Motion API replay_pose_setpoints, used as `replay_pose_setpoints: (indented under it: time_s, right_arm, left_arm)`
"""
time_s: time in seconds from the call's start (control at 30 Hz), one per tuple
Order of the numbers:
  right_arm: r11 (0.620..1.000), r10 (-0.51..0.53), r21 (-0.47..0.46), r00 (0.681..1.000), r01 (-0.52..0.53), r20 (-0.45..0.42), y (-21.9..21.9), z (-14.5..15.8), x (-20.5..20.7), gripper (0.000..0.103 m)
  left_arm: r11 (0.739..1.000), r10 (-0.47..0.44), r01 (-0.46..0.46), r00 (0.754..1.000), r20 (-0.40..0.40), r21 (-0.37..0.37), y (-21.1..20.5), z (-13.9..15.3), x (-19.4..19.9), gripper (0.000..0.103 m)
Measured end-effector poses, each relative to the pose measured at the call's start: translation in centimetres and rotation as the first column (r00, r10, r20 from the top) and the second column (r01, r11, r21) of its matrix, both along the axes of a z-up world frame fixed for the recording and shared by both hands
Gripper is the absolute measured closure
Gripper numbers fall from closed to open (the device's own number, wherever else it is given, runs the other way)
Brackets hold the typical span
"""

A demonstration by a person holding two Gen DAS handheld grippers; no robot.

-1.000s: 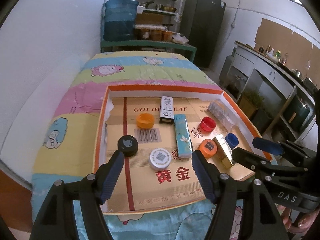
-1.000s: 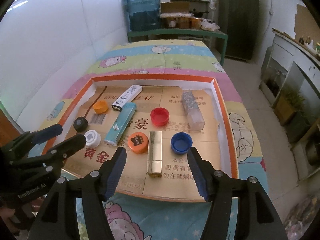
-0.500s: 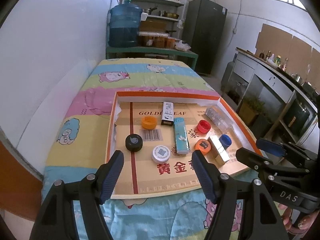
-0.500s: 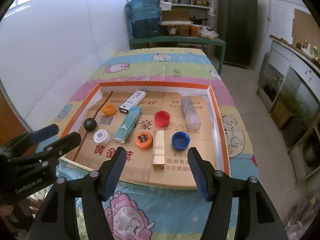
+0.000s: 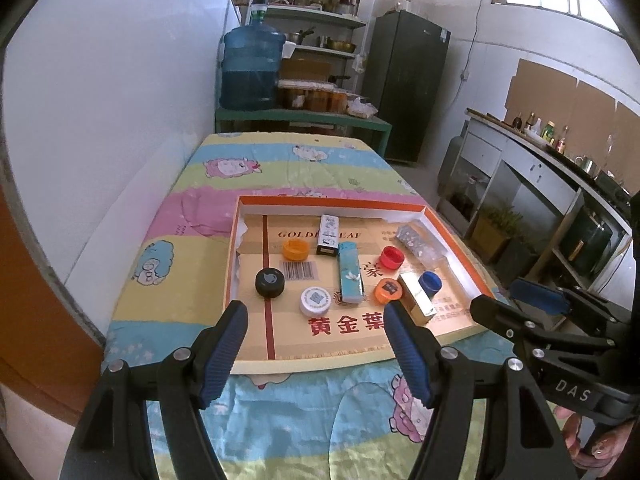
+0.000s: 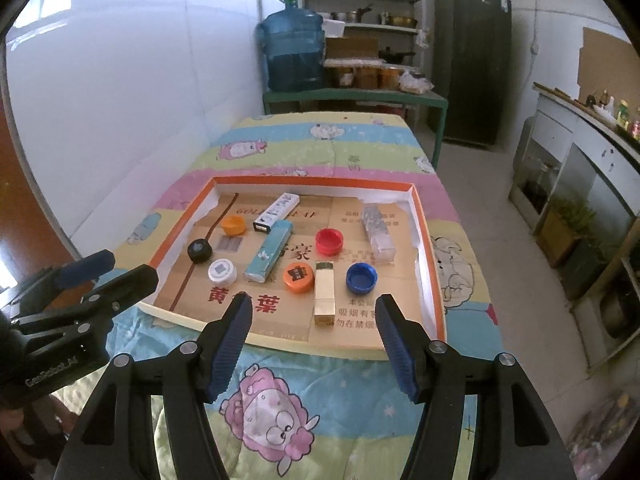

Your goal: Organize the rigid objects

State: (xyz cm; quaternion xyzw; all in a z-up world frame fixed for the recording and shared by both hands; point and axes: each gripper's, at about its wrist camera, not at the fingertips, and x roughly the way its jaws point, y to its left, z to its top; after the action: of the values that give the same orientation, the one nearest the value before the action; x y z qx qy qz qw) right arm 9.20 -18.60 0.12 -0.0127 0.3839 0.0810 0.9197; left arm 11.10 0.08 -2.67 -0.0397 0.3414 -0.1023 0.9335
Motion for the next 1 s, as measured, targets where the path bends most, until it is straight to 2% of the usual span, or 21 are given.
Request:
replay_pose_setpoints:
  time_s: [0.4, 0.57, 0.77, 0.9, 1.0]
  right_arm:
    - [0.999, -0.022, -0.029, 0.998, 0.024, 0.064, 0.9, 2.1, -3.7, 0.037]
    - [0.999, -0.039, -0.034, 0.996, 0.041, 0.08, 1.1, 2.7, -5.2, 0.037]
    - [0.998, -0.041, -0.039, 0.993, 0.046, 0.111, 1.5, 3.8, -7.1, 0.037]
    - [0.998, -0.049, -0.032, 0.988, 0.054, 0.149, 1.4, 4.9, -8.6, 0.037]
    - [0.998, -0.057, -0.03, 0.982, 0.063, 0.178, 1.5, 5.7, -9.6, 0.037]
  left_arm:
    - [0.999, 0.034, -0.034, 0.998, 0.055, 0.012, 0.6, 2.2, -4.2, 0.033]
    - [0.998, 0.054, -0.057, 0.996, 0.07, 0.041, 0.2, 3.2, -6.3, 0.033]
    - [0.996, 0.058, -0.065, 0.991, 0.124, 0.058, -0.2, 4.9, -9.1, 0.033]
    - [0.988, 0.121, -0.137, 0.973, 0.197, 0.066, -0.1, 6.2, -11.5, 0.033]
    - [0.976, 0.176, -0.199, 0.96, 0.219, 0.087, 0.0, 6.8, -12.3, 0.033]
